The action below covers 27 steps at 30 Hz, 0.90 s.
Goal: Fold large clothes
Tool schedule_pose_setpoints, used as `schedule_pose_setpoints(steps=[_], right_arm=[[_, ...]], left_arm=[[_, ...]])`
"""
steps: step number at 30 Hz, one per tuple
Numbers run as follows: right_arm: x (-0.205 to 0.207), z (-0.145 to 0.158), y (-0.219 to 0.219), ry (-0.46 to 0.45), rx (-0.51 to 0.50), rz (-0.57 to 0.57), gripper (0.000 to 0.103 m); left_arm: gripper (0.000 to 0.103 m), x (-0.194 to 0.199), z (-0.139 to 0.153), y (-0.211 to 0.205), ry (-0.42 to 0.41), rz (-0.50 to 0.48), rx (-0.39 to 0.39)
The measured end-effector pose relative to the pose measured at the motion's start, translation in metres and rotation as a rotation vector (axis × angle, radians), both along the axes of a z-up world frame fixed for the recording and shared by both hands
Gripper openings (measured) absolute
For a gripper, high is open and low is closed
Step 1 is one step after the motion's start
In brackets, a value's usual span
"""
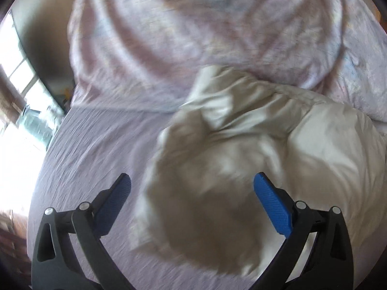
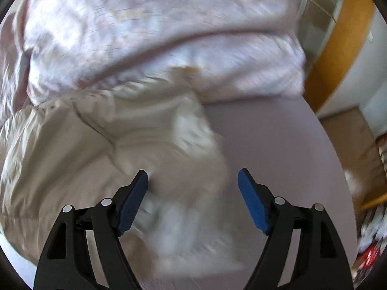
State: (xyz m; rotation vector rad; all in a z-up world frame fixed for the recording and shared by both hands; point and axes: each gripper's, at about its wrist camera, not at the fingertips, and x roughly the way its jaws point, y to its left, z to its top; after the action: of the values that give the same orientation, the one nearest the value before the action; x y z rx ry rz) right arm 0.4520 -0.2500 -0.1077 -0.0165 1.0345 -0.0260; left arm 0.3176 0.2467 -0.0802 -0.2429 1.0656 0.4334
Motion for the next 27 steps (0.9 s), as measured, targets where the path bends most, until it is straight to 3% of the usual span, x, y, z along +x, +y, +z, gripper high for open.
schedule_pose_setpoints(steps=[5,9,12,15,16,19,27], right_arm=[[-0.015,-0.025,-0.037,0.136,0.237,-0.08,0.082],[-0.016,-0.045,-0.048,0.21,0.413,-0.124,0.081],[-0.018,-0.053,-0.05,0.213,0.455,-0.158,0.072],[-0.022,-0.053,-0.047,0.214,0.446,-0.17,0.051],[-0.023,-0.052,-0.046,0.213,0.441,-0.171,0.041],[-0.031,-0.042,-0.037,0.202,0.41,-0.16,0.027],[-0.068,-0.027,-0.015,0.223,0.451,-0.117,0.024]], left_arm=[[0.101,-0.033,-0.018,0.031,0.038,0.109,-0.15],[0.098,-0.044,-0.034,0.037,0.009,0.166,-0.312],[0.08,-0.048,-0.042,0.037,-0.042,0.208,-0.425],[0.055,-0.049,-0.046,0.039,-0.098,0.242,-0.521],[0.048,-0.05,-0.044,0.037,-0.107,0.248,-0.519],[0.03,-0.054,-0.031,0.029,-0.135,0.24,-0.499],[0.026,-0.087,-0.003,0.038,-0.165,0.18,-0.43]])
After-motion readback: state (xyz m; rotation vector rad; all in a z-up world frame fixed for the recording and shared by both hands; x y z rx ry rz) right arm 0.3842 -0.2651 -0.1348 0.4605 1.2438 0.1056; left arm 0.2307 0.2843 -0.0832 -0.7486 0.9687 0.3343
